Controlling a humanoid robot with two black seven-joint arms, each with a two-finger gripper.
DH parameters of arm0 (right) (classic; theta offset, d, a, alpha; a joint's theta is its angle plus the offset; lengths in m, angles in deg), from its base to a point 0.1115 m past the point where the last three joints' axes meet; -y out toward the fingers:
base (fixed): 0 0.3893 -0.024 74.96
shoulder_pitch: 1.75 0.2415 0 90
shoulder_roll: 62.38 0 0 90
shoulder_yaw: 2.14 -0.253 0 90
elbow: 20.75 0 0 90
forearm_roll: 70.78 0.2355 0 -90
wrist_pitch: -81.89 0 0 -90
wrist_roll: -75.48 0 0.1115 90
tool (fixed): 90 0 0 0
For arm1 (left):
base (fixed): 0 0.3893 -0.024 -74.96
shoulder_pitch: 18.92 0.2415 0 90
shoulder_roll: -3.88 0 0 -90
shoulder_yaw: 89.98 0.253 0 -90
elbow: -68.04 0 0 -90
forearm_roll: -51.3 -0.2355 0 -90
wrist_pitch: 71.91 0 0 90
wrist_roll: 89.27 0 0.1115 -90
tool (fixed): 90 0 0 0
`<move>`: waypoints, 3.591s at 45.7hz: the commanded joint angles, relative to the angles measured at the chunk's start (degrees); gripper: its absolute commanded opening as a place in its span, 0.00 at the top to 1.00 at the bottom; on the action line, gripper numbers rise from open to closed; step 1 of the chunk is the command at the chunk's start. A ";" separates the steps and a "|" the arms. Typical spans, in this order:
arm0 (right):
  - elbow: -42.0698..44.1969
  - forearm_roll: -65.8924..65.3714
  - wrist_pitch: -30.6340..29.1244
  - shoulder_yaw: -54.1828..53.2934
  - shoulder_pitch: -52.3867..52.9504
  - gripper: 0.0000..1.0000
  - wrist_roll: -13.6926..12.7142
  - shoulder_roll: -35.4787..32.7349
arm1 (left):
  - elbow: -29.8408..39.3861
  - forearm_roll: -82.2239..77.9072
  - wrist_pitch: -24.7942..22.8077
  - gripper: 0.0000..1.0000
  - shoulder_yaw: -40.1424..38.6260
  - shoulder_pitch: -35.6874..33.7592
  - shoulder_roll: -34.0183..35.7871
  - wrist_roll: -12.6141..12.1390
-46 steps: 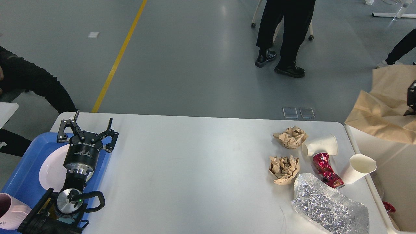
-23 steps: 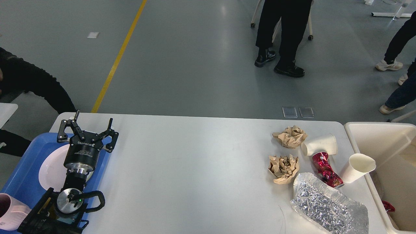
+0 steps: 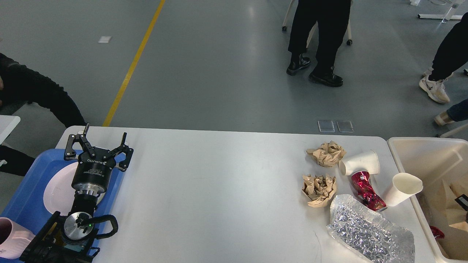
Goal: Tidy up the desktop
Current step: 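Drop the paper bag into the white bin and hold the right gripper there, then swing the right gripper back over the crumpled foil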
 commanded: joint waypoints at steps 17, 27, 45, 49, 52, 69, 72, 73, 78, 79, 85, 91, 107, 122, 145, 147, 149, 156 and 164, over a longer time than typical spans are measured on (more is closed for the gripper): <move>2.84 -0.04 2.06 -0.62 -4.77 1.00 -0.09 5.04 | 0.00 0.00 0.00 0.04 0.00 0.00 -0.08 -0.06; 2.58 -0.13 2.06 -0.53 -5.39 1.00 -0.09 6.18 | 0.00 0.00 0.00 0.04 0.00 0.00 0.01 -0.06; 2.23 -0.13 7.95 -0.62 -5.47 0.00 0.26 5.65 | 0.08 0.00 0.00 0.04 0.00 0.00 0.01 -0.06; 2.05 -0.13 7.95 -0.79 -5.39 0.00 0.35 5.65 | 0.00 0.00 0.00 0.04 0.00 0.00 0.01 -0.06; 1.26 -0.13 7.86 -1.05 -4.86 0.00 0.26 5.48 | 0.00 0.00 0.00 0.04 0.00 0.00 0.01 -0.06; -21.67 -4.34 1.98 0.35 12.09 0.00 -0.44 -8.48 | 0.00 0.00 0.00 0.04 0.00 0.00 0.01 -0.06; -25.01 -5.66 -1.09 0.35 16.40 0.00 -2.36 -12.35 | 0.00 0.00 0.00 0.04 0.00 -0.09 0.01 -0.06; -26.06 -5.93 -2.41 0.35 17.80 0.00 -3.33 -13.32 | 0.00 0.00 0.00 0.04 0.00 -0.09 0.01 -0.06; -31.78 -8.21 -11.19 0.79 26.50 0.00 -7.73 -17.46 | 0.00 0.00 0.00 0.04 0.00 -0.09 0.01 0.02; -32.66 -9.00 -13.21 1.05 28.78 0.00 -8.43 -17.98 | 0.08 0.00 0.00 0.04 0.00 0.00 0.01 -0.06; -35.47 -13.48 -26.13 8.07 43.11 0.00 -10.99 -17.73 | 0.00 0.00 0.00 0.04 0.00 0.00 0.01 -0.06; -39.78 -13.66 -36.07 13.35 56.73 0.00 -11.16 -13.87 | 0.08 0.00 0.00 0.04 0.00 0.00 -0.08 -0.06; -62.27 -13.23 -51.03 24.61 85.39 0.00 -11.25 2.75 | 0.00 0.00 0.00 0.04 0.09 0.00 -0.08 0.02; -87.41 -13.05 -50.59 23.47 105.97 0.03 -11.34 2.40 | 0.00 0.00 0.00 0.04 0.00 0.00 0.01 -0.06; -88.04 -14.63 -42.51 22.94 98.95 0.08 -10.81 1.96 | 0.00 0.00 0.00 0.04 0.00 0.00 -0.08 -0.06; -87.86 -16.29 -39.17 22.68 95.44 0.06 -10.55 2.14 | 0.00 0.00 0.00 0.04 0.00 -0.09 -0.08 -0.06; -87.51 -18.05 -36.28 22.41 92.37 0.06 -10.37 2.23 | 0.00 0.00 0.00 0.04 0.00 -0.09 0.01 -0.06; -88.47 -25.51 -27.04 19.78 80.59 0.09 -10.11 2.40 | 0.08 0.00 0.00 0.04 0.00 0.00 -0.08 -0.06; -88.21 -38.17 -17.90 12.31 65.20 0.18 -10.46 3.10 | 0.00 0.00 0.00 0.04 0.00 0.00 -0.08 -0.06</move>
